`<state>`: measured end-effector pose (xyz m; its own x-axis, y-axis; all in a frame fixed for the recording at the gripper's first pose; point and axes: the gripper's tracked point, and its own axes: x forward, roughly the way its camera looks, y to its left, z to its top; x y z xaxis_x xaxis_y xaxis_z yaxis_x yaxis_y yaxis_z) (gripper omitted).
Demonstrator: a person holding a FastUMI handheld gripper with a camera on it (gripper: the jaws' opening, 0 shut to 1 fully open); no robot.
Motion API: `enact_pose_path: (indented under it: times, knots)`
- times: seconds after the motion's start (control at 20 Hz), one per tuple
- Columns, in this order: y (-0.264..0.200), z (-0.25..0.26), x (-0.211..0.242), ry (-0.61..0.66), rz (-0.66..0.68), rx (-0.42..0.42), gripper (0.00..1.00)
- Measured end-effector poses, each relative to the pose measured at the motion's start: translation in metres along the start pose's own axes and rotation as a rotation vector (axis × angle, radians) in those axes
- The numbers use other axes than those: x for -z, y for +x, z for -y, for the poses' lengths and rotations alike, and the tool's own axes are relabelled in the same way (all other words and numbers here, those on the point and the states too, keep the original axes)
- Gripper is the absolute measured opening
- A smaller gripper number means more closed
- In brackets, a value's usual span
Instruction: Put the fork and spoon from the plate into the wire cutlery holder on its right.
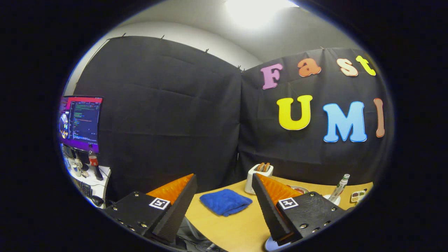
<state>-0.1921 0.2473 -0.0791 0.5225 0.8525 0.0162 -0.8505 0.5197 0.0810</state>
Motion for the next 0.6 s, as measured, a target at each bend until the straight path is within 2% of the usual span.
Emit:
enact_pose_path:
  times: [0.2, 0.6]
  knots:
    - [-0.015, -0.01, -0.005, -0.024, 0.018, -0.052, 0.97]
    - [-0.023, -0.009, -0.016, -0.009, 0.067, -0.067, 0.97]
